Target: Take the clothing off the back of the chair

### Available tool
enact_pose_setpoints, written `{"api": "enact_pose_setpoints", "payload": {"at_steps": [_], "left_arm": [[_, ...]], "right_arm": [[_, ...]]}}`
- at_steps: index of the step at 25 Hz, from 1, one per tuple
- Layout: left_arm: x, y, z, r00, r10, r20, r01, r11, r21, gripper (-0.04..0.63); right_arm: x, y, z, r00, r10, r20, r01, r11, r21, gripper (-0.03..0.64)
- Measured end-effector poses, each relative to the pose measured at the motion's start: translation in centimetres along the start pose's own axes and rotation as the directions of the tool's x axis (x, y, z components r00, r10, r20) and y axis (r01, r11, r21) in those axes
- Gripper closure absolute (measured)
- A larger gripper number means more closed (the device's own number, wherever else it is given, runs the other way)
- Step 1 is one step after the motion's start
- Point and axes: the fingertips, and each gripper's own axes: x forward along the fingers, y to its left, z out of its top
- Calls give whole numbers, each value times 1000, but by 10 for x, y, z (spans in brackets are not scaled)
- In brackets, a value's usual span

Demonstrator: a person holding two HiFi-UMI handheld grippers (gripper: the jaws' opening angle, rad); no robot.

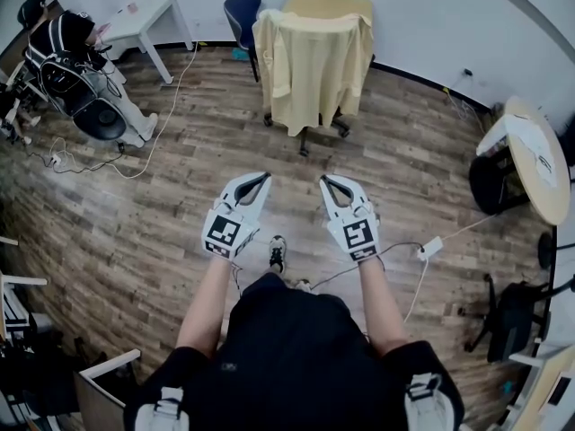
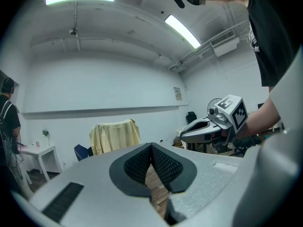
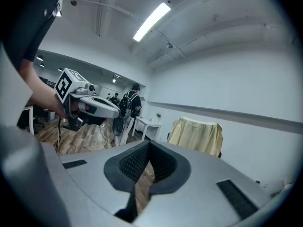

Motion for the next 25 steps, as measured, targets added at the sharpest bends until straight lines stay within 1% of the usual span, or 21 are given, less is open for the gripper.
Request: {"api": "enact_pose_setpoints", "payload": {"at_steps": [3,6,10,13,20,25], "left_arm": [[15,15,3,1000,-7,10,7,1000,12,594],[30,25,-3,1000,-25,-14,24,1000,-3,594],[52,43,-7,999,-45,-10,45,999,9,594],[66,56,-14,999,-51,-17,51,999,-19,595],[99,91,-16,997,-79,-2,79,997,-17,595],[117,106,-22,995,-101,-13,100,994,-39,595]], "right_arm": [[15,-11,-1,1000,-5,-7,5,1000,-5,621],[32,-21,-1,1000,-8,0,8,1000,-9,623],[53,-35,-10,999,-18,-29,18,1000,25,623],[68,-45,-14,999,-23,-42,24,1000,20,621],[102,-70,-15,996,-50,-68,53,998,31,623],[119,-82,-18,995,-69,-76,73,996,42,621]]}}
